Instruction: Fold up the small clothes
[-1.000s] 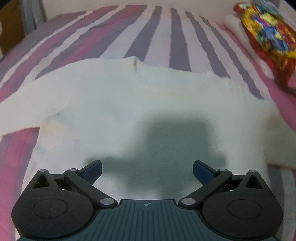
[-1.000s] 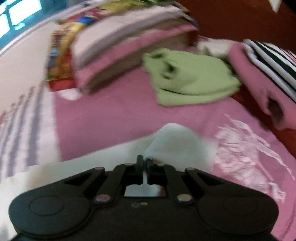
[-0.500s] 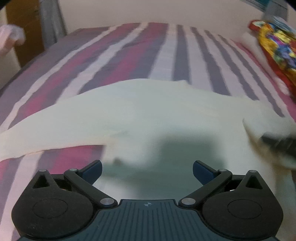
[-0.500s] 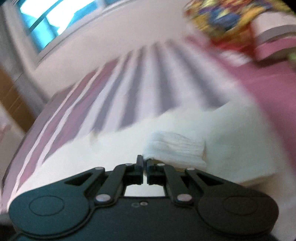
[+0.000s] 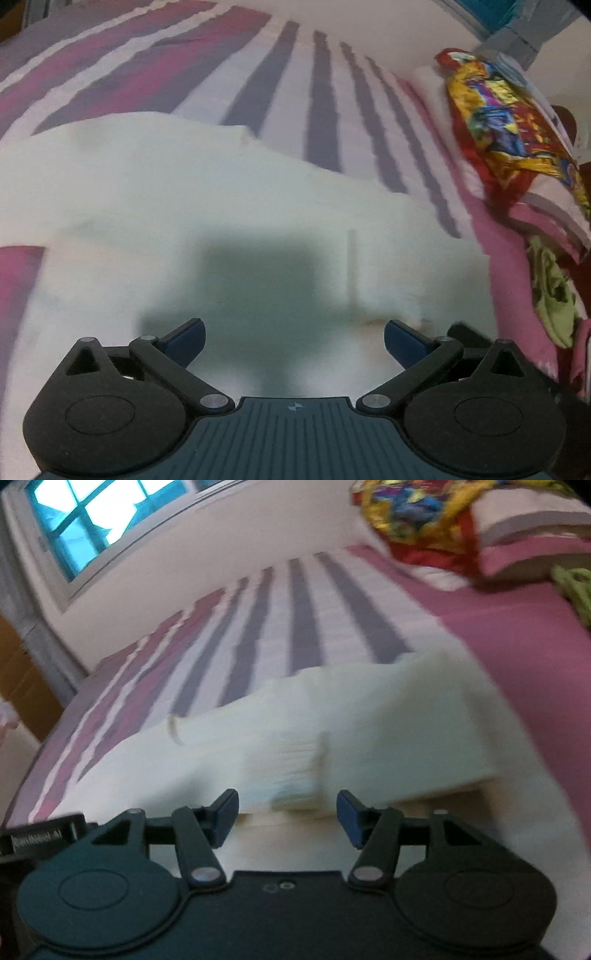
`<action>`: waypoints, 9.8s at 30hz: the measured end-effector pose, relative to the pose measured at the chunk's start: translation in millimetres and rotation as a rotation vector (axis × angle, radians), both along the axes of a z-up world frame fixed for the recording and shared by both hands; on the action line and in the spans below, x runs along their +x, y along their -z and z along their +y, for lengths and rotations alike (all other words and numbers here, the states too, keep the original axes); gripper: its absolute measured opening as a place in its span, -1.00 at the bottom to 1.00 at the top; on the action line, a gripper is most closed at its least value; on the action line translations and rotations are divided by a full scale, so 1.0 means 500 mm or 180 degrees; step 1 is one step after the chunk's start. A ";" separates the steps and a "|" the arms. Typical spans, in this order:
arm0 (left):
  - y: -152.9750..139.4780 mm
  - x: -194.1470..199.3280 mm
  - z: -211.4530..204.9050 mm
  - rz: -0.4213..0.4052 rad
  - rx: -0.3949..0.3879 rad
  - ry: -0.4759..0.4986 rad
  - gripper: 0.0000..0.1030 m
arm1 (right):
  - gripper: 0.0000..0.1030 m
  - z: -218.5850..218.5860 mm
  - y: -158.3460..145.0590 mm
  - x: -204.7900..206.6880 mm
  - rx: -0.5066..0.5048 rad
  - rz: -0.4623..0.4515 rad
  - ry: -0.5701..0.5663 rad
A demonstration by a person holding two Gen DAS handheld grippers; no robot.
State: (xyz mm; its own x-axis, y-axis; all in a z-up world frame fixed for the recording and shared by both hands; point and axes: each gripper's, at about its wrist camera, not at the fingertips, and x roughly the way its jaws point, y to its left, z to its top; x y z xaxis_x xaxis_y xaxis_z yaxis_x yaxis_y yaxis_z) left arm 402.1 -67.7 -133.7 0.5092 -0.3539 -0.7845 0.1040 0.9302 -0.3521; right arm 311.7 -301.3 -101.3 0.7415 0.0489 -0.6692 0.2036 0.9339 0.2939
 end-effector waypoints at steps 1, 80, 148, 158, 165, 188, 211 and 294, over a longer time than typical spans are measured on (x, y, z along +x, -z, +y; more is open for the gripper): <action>-0.007 -0.005 -0.029 -0.0159 0.0218 -0.0011 1.00 | 0.13 -0.013 -0.003 -0.011 -0.0009 -0.0006 0.0033; 0.058 -0.032 0.269 -0.0299 0.0091 -0.0837 0.68 | 0.29 0.077 0.076 0.092 -0.1358 0.0559 0.0258; 0.073 0.074 0.261 -0.0465 -0.0015 -0.0737 -0.13 | 0.27 0.173 0.076 0.138 -0.1093 0.0415 -0.0050; 0.064 -0.017 0.424 -0.0253 -0.0107 -0.1275 0.82 | 0.32 0.221 0.069 0.133 -0.1088 0.0459 -0.0198; 0.100 -0.079 0.583 -0.0087 -0.0403 -0.1887 0.82 | 0.32 0.271 0.055 0.123 -0.1053 0.0410 -0.0320; 0.226 -0.077 0.843 -0.0083 -0.1592 -0.3152 -0.05 | 0.31 0.413 0.080 0.179 -0.1092 0.0418 -0.0652; 0.135 -0.033 0.802 -0.0431 -0.1029 -0.2876 -0.93 | 0.18 0.448 0.108 0.235 -0.1162 0.0610 -0.0663; 0.120 0.084 0.346 0.0183 -0.0622 -0.1163 0.85 | -0.36 0.458 0.121 0.101 -0.1847 -0.0008 -0.1765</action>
